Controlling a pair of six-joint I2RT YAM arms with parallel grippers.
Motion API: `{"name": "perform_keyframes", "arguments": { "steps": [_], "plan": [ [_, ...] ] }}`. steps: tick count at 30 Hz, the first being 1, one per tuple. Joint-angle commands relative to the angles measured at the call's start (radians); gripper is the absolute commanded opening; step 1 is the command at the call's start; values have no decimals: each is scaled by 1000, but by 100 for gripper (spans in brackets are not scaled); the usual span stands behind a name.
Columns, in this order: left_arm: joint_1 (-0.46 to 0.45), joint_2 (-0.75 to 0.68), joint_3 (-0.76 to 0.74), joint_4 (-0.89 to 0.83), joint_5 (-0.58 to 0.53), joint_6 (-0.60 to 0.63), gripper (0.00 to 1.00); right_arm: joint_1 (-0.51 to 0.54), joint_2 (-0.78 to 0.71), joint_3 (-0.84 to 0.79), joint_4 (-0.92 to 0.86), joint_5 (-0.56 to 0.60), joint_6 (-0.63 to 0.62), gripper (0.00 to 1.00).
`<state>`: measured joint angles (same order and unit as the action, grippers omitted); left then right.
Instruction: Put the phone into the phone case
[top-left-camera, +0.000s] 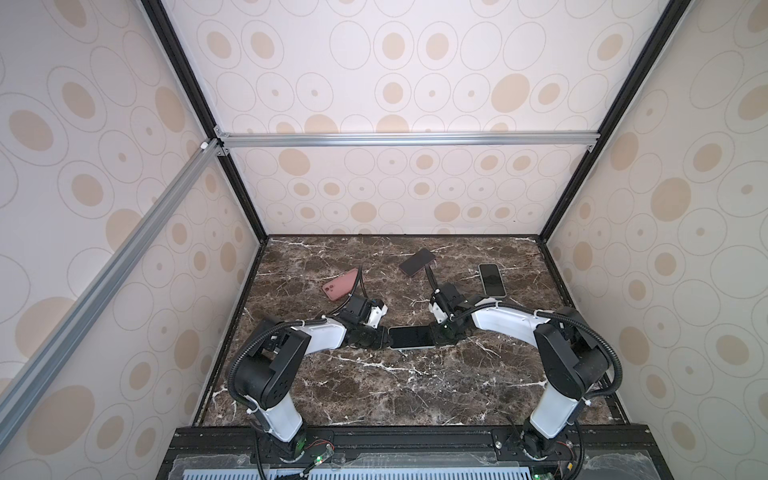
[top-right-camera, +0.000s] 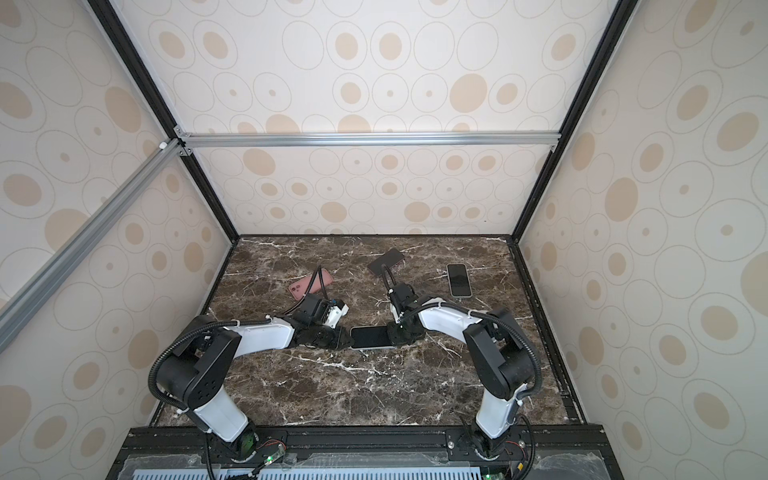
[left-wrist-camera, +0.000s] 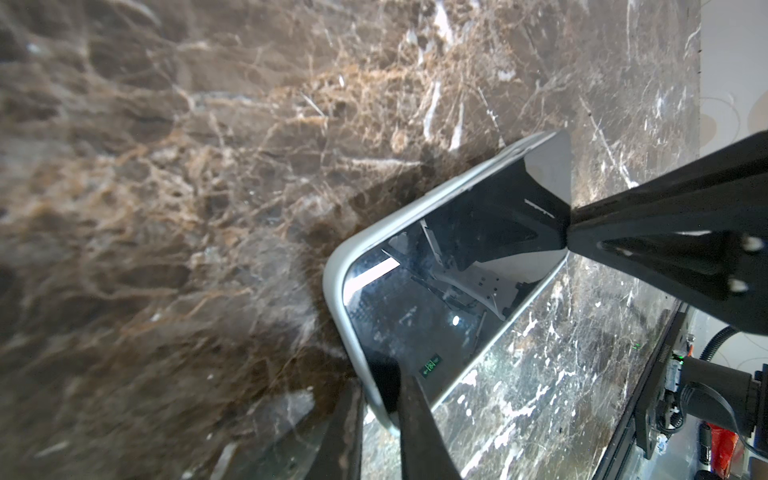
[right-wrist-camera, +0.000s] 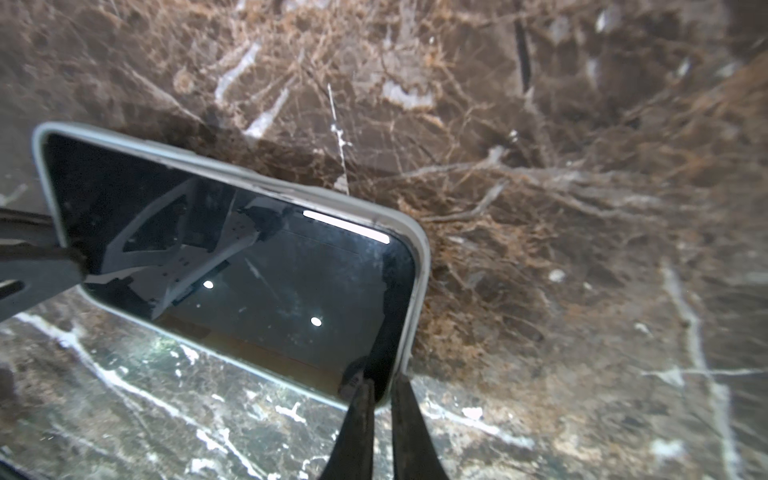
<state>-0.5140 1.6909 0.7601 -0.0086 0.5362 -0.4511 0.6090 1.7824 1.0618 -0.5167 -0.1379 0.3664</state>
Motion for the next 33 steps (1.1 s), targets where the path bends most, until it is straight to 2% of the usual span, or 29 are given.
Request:
{"name": "perform_keyframes", "arguments": {
  "steps": [1,10,18,20,23,27,33],
  "plan": [
    [-22,31,-6,-25,-57,16,18,46,178,-65,71,60,8,12],
    [-14,-18,-14,-20,-143,-6,23,46,166,-46,26,110,-12,17],
    [17,-61,-15,1,-145,-12,23,-44,7,-30,29,-93,-49,20],
    [31,-73,-23,29,-105,-14,25,-67,-38,-20,25,-174,-90,21],
    [53,-81,-22,57,-37,-27,31,-98,-91,-1,-3,-211,-137,23],
    [65,-85,-8,67,-21,-28,35,-161,-125,15,-14,-285,-159,24],
    [78,-66,36,68,-6,-32,35,-218,-105,48,-12,-364,-194,29]
  ]
}}
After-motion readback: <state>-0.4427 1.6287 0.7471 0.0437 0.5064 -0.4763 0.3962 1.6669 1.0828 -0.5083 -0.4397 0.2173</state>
